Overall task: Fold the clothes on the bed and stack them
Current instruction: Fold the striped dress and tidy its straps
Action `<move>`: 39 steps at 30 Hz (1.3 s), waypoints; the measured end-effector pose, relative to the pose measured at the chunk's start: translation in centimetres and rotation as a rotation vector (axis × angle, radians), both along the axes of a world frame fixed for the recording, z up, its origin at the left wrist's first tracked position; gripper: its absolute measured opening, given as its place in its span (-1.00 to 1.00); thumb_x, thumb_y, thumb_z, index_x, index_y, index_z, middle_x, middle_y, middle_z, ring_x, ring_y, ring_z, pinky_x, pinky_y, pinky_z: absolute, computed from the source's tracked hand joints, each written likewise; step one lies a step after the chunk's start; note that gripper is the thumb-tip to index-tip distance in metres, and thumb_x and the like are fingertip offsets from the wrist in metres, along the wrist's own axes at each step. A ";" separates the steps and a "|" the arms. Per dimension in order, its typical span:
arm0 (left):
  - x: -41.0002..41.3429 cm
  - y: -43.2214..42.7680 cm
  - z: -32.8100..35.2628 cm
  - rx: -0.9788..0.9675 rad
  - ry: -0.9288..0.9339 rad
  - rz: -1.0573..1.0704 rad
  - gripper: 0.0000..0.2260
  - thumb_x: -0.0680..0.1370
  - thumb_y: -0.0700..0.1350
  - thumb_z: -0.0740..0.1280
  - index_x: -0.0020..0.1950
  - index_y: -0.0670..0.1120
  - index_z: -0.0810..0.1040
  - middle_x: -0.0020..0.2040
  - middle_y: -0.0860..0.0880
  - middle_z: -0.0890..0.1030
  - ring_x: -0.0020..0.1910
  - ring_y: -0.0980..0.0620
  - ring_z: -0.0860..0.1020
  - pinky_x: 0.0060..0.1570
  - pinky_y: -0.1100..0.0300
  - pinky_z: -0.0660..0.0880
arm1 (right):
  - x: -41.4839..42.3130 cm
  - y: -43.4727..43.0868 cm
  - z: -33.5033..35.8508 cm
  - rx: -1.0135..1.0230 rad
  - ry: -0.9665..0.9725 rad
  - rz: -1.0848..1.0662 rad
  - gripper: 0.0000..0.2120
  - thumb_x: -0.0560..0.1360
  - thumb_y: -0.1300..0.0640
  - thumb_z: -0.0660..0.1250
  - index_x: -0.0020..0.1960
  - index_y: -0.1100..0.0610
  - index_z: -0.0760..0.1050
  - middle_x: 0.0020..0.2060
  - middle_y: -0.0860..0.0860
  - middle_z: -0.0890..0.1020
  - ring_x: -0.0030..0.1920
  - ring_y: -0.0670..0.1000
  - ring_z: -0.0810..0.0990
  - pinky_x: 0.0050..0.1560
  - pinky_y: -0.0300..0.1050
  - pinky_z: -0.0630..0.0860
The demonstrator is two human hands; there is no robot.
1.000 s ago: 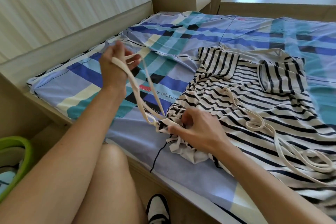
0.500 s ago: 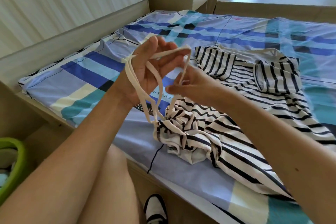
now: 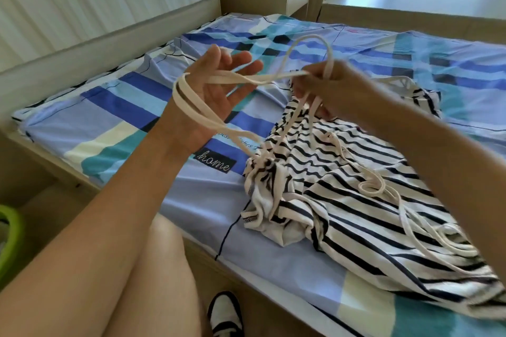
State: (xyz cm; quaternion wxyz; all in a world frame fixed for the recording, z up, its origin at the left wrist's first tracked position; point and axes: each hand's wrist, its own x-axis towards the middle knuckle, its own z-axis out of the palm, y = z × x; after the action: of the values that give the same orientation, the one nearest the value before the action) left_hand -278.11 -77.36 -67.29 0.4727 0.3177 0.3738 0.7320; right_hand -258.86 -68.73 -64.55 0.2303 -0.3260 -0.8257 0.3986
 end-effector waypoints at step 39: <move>-0.4 0.3 -6.0 -0.585 2.073 -0.710 -0.60 0.45 -0.18 0.30 -0.03 0.38 0.56 -0.03 0.17 0.64 -0.06 0.19 0.58 0.03 0.13 0.55 | 27.5 -7.1 -7.5 0.380 -1.212 -0.116 -0.52 0.44 0.08 0.26 0.32 -0.23 0.33 0.13 -0.21 0.39 0.16 -0.04 0.56 -0.09 -0.11 0.52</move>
State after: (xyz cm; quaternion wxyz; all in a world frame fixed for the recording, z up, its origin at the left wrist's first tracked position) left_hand -278.49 -77.03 -73.32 0.1726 0.7361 0.6307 -0.1749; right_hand -231.37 -75.86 -72.09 -0.2026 -0.4915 -0.8467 -0.0229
